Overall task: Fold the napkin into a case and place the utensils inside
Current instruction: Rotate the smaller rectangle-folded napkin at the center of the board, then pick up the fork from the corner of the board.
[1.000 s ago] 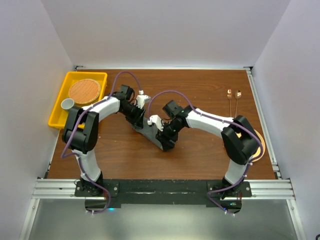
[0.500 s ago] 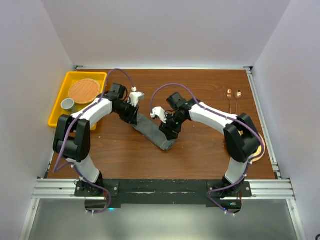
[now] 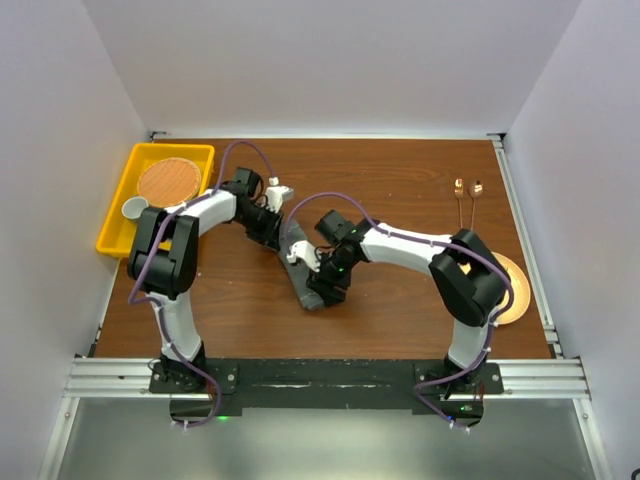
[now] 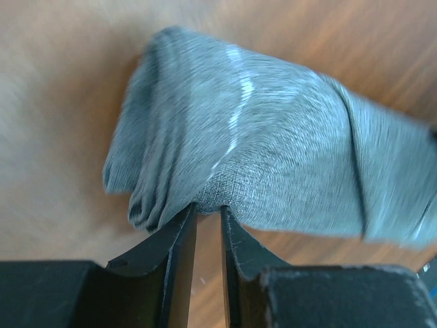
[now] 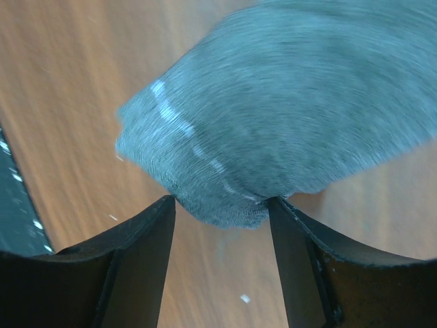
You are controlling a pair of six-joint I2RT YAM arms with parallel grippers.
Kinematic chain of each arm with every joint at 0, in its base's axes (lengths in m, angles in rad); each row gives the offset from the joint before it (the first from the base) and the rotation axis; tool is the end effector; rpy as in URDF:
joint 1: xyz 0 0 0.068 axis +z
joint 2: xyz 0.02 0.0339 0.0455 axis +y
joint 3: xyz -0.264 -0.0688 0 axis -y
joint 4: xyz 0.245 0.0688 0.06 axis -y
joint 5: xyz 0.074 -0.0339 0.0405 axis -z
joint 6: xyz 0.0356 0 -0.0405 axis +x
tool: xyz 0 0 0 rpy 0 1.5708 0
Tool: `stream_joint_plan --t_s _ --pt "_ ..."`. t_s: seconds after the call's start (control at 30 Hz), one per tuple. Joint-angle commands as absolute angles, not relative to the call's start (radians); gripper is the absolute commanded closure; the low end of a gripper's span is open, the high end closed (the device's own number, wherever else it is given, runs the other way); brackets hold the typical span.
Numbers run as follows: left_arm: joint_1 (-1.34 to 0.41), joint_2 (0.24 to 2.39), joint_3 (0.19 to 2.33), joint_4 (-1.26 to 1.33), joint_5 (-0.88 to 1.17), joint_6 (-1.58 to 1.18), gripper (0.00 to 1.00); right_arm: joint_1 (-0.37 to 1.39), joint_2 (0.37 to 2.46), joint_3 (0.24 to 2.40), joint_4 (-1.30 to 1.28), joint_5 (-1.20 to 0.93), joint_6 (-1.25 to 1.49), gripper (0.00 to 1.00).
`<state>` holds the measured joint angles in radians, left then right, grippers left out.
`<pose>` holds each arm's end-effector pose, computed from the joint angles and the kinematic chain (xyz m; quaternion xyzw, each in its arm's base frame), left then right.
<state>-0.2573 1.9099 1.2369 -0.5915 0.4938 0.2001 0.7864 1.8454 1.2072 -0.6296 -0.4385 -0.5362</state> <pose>0.3521 -0.1101 0.1562 0.2536 0.9249 -0.2457 0.1410 0.2406 0.2625 0.1684 -0.6185 0.7413 0.2317 0.1193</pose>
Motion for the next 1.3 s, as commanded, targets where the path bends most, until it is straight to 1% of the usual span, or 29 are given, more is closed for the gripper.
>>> stream_joint_plan --t_s 0.0,0.07,0.2,0.3,0.37,0.4,0.47,0.5,0.53,0.57,0.6,0.63,0.7,0.77,0.8,0.83,0.97,1.0,1.07,1.1,1.2,1.23,1.27 --pt "-0.261 1.963 1.325 -0.537 0.537 0.178 0.74 0.839 1.833 1.192 -0.562 -0.483 -0.424 0.34" --pt "-0.265 1.977 1.353 -0.535 0.551 0.183 0.71 0.848 1.839 1.206 -0.551 -0.498 -0.376 0.31" --pt "-0.275 1.997 1.402 -0.541 0.586 0.189 0.66 0.847 1.841 1.268 -0.551 -0.515 -0.308 0.21" --pt "-0.275 1.984 1.436 -0.552 0.603 0.19 0.61 0.818 1.798 1.31 -0.557 -0.5 -0.258 0.11" --pt "-0.262 1.938 1.445 -0.549 0.6 0.198 0.55 0.755 1.743 1.36 -0.558 -0.492 -0.218 0.03" --pt "-0.256 1.919 1.451 -0.546 0.594 0.202 0.5 0.724 1.723 1.402 -0.558 -0.483 -0.206 0.03" --pt "-0.233 1.849 1.465 -0.522 0.586 0.209 0.44 0.64 1.681 1.44 -0.546 -0.471 -0.166 0.02" --pt "-0.226 1.823 1.47 -0.511 0.572 0.21 0.35 0.614 1.649 1.48 -0.539 -0.457 -0.158 0.02" --pt "-0.218 1.794 1.473 -0.497 0.56 0.213 0.28 0.565 1.634 1.5 -0.535 -0.428 -0.152 0.02" --pt "-0.216 1.736 1.473 -0.464 0.542 0.218 0.26 0.542 1.622 1.518 -0.535 -0.411 -0.146 0.02" --pt "-0.216 1.705 1.47 -0.442 0.51 0.222 0.2 0.52 1.605 1.551 -0.535 -0.394 -0.14 0.02" --pt "-0.216 1.674 1.463 -0.417 0.494 0.222 0.16 0.474 1.6 1.569 -0.54 -0.365 -0.132 0.02" --pt "-0.215 1.588 1.442 -0.339 0.477 0.213 0.11 0.424 1.604 1.609 -0.615 -0.37 -0.15 0.02" --pt "-0.212 1.527 1.41 -0.251 0.457 0.155 0.09 0.318 1.632 1.664 -0.672 -0.414 -0.172 0.02" --pt "-0.21 1.513 1.402 -0.226 0.402 0.117 0.09 0.275 1.644 1.696 -0.719 -0.423 -0.164 0.02" --pt "-0.204 1.505 1.398 -0.215 0.394 0.071 0.09 0.185 1.681 1.713 -0.741 -0.428 -0.158 0.02" --pt "-0.192 1.488 1.387 -0.193 0.405 0.008 0.11 0.006 1.785 1.79 -0.845 -0.338 -0.224 0.03" --pt "-0.192 1.488 1.382 -0.19 0.41 -0.023 0.14 -0.055 1.808 1.804 -0.866 -0.318 -0.248 0.04" --pt "-0.19 1.489 1.367 -0.175 0.425 -0.032 0.17 -0.099 1.873 1.813 -0.874 -0.272 -0.309 0.07" --pt "-0.19 1.493 1.365 -0.173 0.429 -0.038 0.21 -0.141 1.894 1.827 -0.877 -0.255 -0.324 0.09" --pt "-0.184 1.519 1.376 -0.176 0.445 -0.044 0.28 -0.201 2.0 1.893 -0.887 -0.23 -0.344 0.13" --pt "-0.183 1.526 1.379 -0.178 0.446 -0.046 0.29 -0.209 2.031 1.914 -0.893 -0.223 -0.351 0.15" --pt "-0.181 1.541 1.387 -0.182 0.448 -0.045 0.3 -0.215 2.054 1.93 -0.893 -0.215 -0.357 0.2"
